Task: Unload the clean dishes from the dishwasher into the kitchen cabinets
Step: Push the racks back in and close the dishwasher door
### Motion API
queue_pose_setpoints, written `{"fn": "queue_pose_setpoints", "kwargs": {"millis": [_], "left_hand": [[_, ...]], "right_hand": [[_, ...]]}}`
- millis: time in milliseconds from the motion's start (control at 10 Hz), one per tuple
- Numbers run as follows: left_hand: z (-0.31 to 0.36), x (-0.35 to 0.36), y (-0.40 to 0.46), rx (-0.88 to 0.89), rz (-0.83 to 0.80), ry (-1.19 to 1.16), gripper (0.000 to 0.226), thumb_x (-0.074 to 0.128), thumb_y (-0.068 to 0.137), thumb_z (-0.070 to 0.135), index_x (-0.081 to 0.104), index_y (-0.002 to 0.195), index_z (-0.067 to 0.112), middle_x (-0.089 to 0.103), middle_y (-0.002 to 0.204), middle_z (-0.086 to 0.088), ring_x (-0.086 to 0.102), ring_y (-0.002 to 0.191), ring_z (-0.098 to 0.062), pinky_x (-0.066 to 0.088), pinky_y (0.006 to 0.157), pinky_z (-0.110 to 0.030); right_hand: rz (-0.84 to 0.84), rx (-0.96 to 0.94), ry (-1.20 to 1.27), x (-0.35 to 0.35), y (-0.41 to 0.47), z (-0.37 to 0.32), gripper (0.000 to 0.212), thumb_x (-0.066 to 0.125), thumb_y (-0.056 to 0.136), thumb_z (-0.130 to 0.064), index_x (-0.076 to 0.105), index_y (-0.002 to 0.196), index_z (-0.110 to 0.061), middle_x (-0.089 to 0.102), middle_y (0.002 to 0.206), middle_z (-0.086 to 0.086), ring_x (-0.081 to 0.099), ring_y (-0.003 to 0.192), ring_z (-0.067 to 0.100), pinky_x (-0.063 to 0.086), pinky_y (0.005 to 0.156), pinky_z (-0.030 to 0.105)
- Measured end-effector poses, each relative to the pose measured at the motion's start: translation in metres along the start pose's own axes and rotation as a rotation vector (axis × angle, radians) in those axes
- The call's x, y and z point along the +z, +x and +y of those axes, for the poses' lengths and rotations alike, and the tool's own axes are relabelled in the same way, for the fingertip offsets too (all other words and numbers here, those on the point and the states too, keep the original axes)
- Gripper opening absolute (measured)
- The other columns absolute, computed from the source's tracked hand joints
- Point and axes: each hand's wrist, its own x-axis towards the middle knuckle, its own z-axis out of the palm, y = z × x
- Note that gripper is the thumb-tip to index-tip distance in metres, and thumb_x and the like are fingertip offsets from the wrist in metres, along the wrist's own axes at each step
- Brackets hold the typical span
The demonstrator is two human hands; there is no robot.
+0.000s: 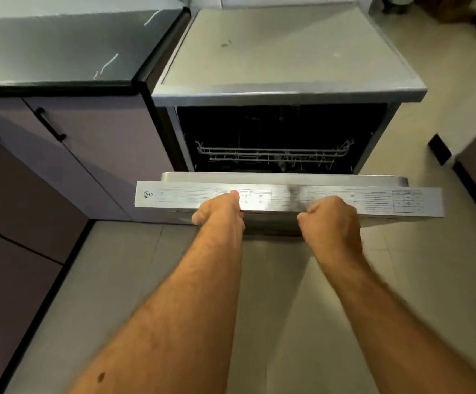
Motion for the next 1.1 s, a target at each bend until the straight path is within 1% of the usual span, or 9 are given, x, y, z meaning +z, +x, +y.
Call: {"fn": "queue_pose_setpoints", "kwargs": {"millis": [100,200,300,400,500,600,700,900,1100], "left_hand": [[0.011,0.005,0.006,0.038,-0.032,0.035,0.017,0.064,0.086,0.025,0.055,0.089,0.011,0.049,0.134,-0.031,0.055,0.120,-0.041,0.043,0.102,-0.058],[0.021,0.017,0.013,0.020,0.131,0.084,0.022,0.069,0.084,0.025,0.054,0.094,0.012,0.057,0.127,-0.029,0.057,0.117,-0.043,0.048,0.099,-0.055],[0.030,0.040,0.041,-0.123,0.370,0.114,0.057,0.082,0.075,0.031,0.044,0.109,0.006,0.068,0.100,-0.017,0.070,0.084,-0.035,0.058,0.083,-0.046],[0.031,0.037,0.028,-0.070,0.391,0.356,0.059,0.079,0.076,0.045,0.047,0.106,0.005,0.066,0.088,-0.010,0.069,0.078,-0.028,0.058,0.075,-0.041],[0.025,0.031,0.010,0.458,0.313,0.857,0.034,0.072,0.081,0.049,0.056,0.087,0.020,0.064,0.084,0.005,0.061,0.085,-0.017,0.049,0.072,-0.032],[0.028,0.027,0.007,0.824,0.196,1.161,0.024,0.071,0.084,0.040,0.061,0.100,0.026,0.060,0.098,0.012,0.049,0.095,-0.011,0.044,0.078,-0.026],[0.038,0.026,0.033,0.884,0.145,1.413,0.019,0.063,0.091,0.027,0.069,0.109,0.028,0.066,0.102,0.011,0.056,0.095,-0.013,0.050,0.077,-0.030],[0.060,0.032,0.043,0.784,0.107,1.460,0.012,0.067,0.086,0.020,0.074,0.093,0.027,0.072,0.083,0.010,0.065,0.080,-0.011,0.055,0.075,-0.030],[0.076,0.047,0.047,0.720,0.071,1.495,0.012,0.066,0.085,0.017,0.073,0.091,0.024,0.072,0.081,0.005,0.066,0.078,-0.017,0.057,0.077,-0.034]], "right_hand": [[0.150,-0.429,-0.207,-0.003,0.016,-0.008,0.025,0.063,0.091,-0.016,0.061,0.117,-0.015,0.061,0.109,0.005,0.058,0.101,0.025,0.051,0.080,0.036],[0.091,-0.520,-0.264,-0.005,0.033,-0.011,0.029,0.057,0.093,-0.006,0.058,0.121,-0.013,0.060,0.115,0.005,0.055,0.105,0.023,0.048,0.086,0.032],[0.074,-0.555,-0.359,-0.010,0.047,-0.021,0.019,0.047,0.098,-0.003,0.060,0.110,-0.010,0.062,0.108,0.005,0.056,0.096,0.018,0.038,0.074,0.023],[0.068,-0.556,-0.386,-0.016,0.050,-0.030,0.016,0.048,0.099,-0.005,0.061,0.107,-0.010,0.064,0.105,0.004,0.057,0.091,0.017,0.036,0.070,0.022],[0.009,-0.541,-0.464,-0.024,0.062,-0.036,0.016,0.054,0.096,-0.003,0.064,0.104,-0.011,0.067,0.102,0.006,0.063,0.093,0.020,0.049,0.074,0.028],[-0.006,-0.524,-0.442,-0.028,0.069,-0.040,0.013,0.057,0.095,-0.008,0.066,0.102,-0.013,0.068,0.098,0.006,0.065,0.090,0.022,0.052,0.074,0.030],[-0.009,-0.506,-0.392,-0.031,0.077,-0.043,0.010,0.059,0.094,-0.011,0.067,0.100,-0.014,0.069,0.094,0.006,0.064,0.086,0.022,0.051,0.072,0.029],[-0.048,-0.502,-0.355,-0.033,0.087,-0.042,0.012,0.062,0.092,-0.011,0.069,0.099,-0.018,0.069,0.090,0.004,0.065,0.084,0.022,0.054,0.073,0.030],[-0.065,-0.479,-0.386,-0.031,0.102,-0.052,0.011,0.064,0.090,-0.014,0.072,0.097,-0.017,0.070,0.090,0.005,0.066,0.085,0.024,0.057,0.074,0.032]]}}
